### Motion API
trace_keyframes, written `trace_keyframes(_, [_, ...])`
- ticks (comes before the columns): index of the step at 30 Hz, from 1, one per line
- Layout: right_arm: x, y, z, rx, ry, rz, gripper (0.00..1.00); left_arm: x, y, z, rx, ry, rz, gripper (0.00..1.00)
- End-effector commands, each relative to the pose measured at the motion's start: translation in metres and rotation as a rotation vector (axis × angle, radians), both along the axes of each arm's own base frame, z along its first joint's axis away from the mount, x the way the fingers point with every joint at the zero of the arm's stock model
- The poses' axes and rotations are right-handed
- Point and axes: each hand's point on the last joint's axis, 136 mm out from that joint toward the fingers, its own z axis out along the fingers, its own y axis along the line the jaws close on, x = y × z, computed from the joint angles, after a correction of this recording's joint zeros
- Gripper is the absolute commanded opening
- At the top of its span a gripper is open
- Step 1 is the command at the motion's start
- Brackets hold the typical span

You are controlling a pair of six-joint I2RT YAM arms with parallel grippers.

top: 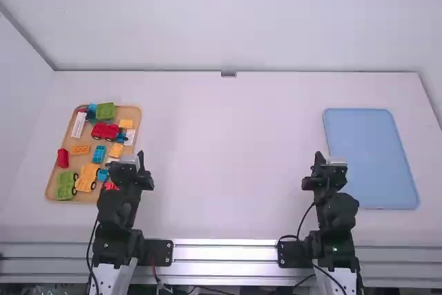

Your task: Assemble lego blocks to make yellow taxi

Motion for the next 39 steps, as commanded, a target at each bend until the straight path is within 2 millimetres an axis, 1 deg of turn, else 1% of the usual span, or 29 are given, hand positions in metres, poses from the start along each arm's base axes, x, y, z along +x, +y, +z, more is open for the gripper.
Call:
trace_keyframes(1, [0.0,-0.001,0.0,0.003,0.0,-0.004,0.0,0.0,0.0,0.0,0.0,0.0,0.0,0.0])
trace_keyframes(9, [0.0,0.004,0.006,-0.013,0.011,0.023,0.03,0.0,0.001,0.004,-0.006,0.005,0.01,0.03])
trace_keyframes(17, [0.003,0.017,0.026,-0.051,0.048,0.095,0.11,0.001,0.007,0.014,-0.016,0.023,0.043,0.1])
trace_keyframes(19, [0.006,0.026,0.038,-0.072,0.067,0.139,0.15,0.003,0.01,0.018,-0.022,0.035,0.065,0.15])
trace_keyframes(21, [0.007,0.03,0.043,-0.083,0.076,0.161,0.17,0.004,0.013,0.021,-0.029,0.041,0.08,0.17])
trace_keyframes(26, [0.016,0.047,0.062,-0.127,0.111,0.25,0.25,0.007,0.026,0.029,-0.065,0.066,0.166,0.25])
trace_keyframes(31, [0.028,0.067,0.081,-0.171,0.143,0.352,0.34,0.011,0.038,0.032,-0.088,0.114,0.249,0.34])
trace_keyframes(37, [0.047,0.098,0.1,-0.225,0.186,0.498,0.46,0.013,0.051,0.03,-0.166,0.189,0.351,0.45])
trace_keyframes(39, [0.055,0.113,0.105,-0.246,0.205,0.563,0.5,0.012,0.056,0.028,-0.174,0.228,0.394,0.5])
